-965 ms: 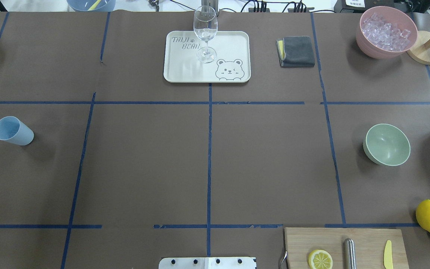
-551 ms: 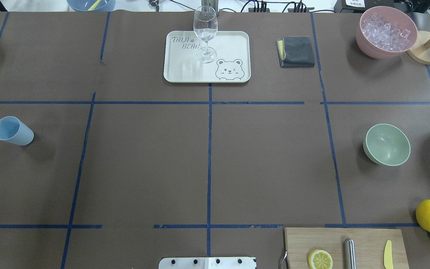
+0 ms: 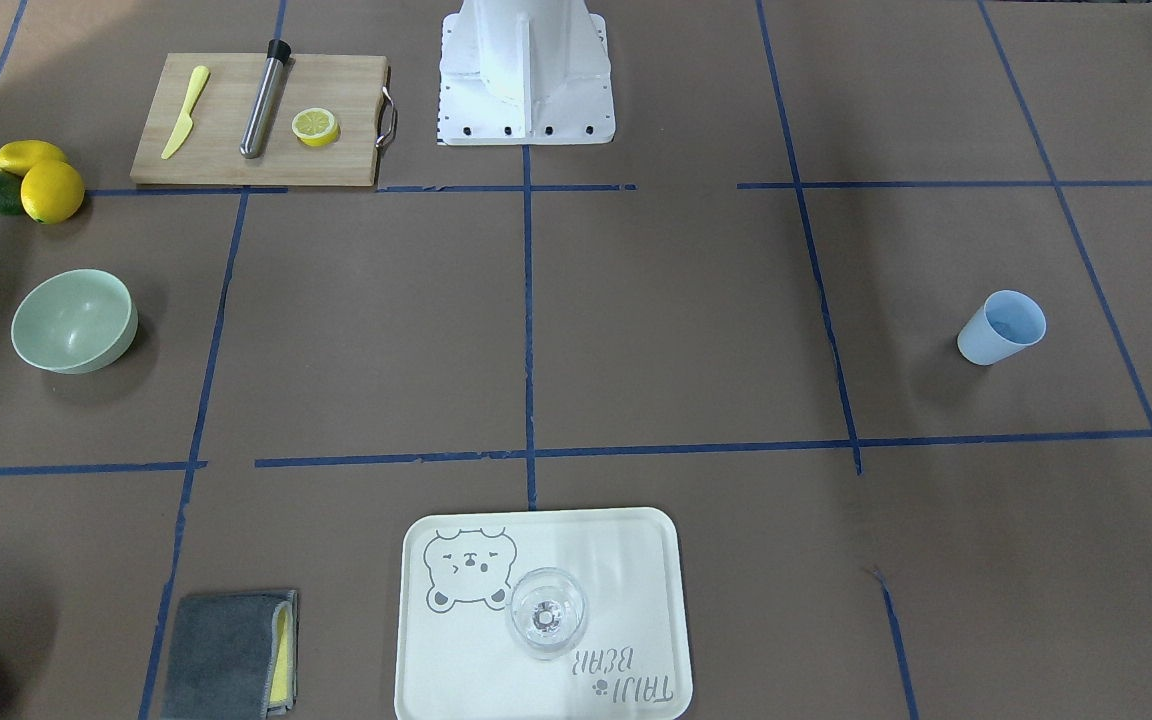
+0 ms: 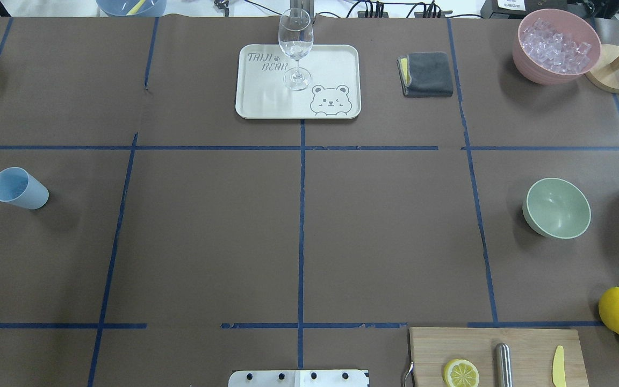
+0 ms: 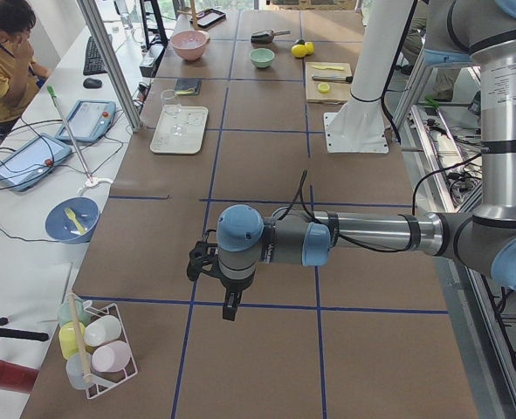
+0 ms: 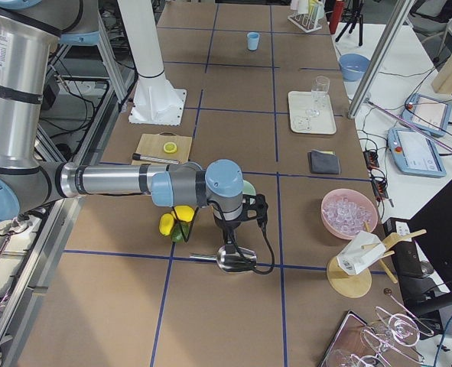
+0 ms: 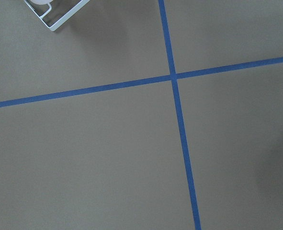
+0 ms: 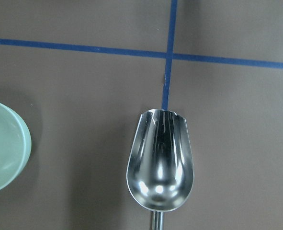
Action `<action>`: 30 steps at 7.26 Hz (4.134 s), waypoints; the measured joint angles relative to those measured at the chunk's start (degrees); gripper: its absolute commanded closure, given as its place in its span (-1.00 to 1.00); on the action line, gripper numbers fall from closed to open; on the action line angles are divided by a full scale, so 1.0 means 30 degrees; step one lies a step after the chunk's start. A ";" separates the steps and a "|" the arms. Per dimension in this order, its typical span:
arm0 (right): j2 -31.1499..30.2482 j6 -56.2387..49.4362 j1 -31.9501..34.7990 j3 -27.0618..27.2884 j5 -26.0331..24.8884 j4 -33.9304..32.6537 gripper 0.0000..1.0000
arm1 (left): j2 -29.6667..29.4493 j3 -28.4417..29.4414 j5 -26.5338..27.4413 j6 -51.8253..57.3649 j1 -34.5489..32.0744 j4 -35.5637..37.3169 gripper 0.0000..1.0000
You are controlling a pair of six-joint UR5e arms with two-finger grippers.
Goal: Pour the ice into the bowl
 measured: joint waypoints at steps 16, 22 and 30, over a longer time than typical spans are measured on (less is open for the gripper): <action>0.2183 1.0188 -1.0628 -0.5393 -0.2736 1.3627 1.00 | 0.0078 0.0023 0.0000 0.0009 0.0009 -0.0479 -1.00; 0.2586 1.0326 -1.0881 -0.4194 -0.2900 1.3539 1.00 | 0.0077 0.0031 0.0000 0.0009 0.0009 -0.0479 -1.00; 1.1862 2.0225 -1.7350 -0.1059 -0.5887 0.7267 1.00 | 0.0053 -0.0078 -0.0144 0.0009 0.0033 -0.0478 -1.00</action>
